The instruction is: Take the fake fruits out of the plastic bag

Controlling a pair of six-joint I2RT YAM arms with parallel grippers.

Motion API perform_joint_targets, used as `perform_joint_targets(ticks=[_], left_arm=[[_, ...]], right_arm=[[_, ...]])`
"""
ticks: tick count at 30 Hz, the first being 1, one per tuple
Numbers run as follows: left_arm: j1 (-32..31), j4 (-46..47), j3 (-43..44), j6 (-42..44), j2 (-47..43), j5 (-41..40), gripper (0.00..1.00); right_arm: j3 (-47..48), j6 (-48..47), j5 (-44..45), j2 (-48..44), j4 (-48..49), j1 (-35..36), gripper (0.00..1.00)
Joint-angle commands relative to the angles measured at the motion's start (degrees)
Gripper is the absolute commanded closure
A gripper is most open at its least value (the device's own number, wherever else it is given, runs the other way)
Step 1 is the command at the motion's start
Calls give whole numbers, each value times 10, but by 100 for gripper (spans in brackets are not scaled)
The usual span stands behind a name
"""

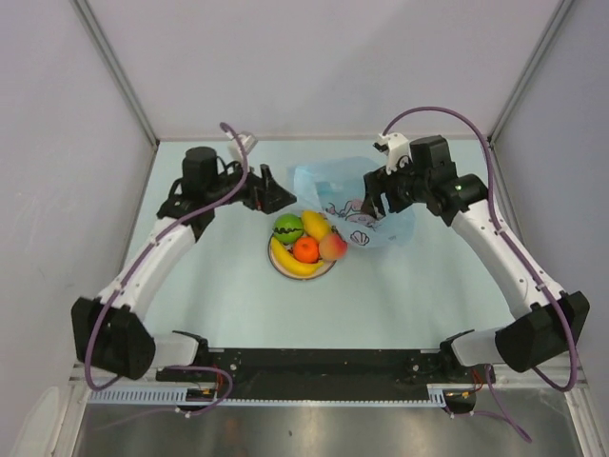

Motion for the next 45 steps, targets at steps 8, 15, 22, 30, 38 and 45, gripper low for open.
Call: perform_joint_targets(ticks=[8,15,22,30,38,45], left_arm=[[-94,-25,188,22,217,-29,7],[-116,-57,247,34,262,-92,34],[-116,-72,262,49,261,-60,98],[-118,-56,270,69,236,56,100],[-147,-90,302,130,236,78,100],[-173,-111,327,198,237,40,100]], right_arm=[[-5,49,-15,53,74,-19,40],[6,4,-22,38,117,-3,43],[-26,13,-17,104,124,10,49],[-7,15,75,218,137,-54,67],[3,-72,181,294,256,-52,51],[-71,-192,387,263,369,-76,27]])
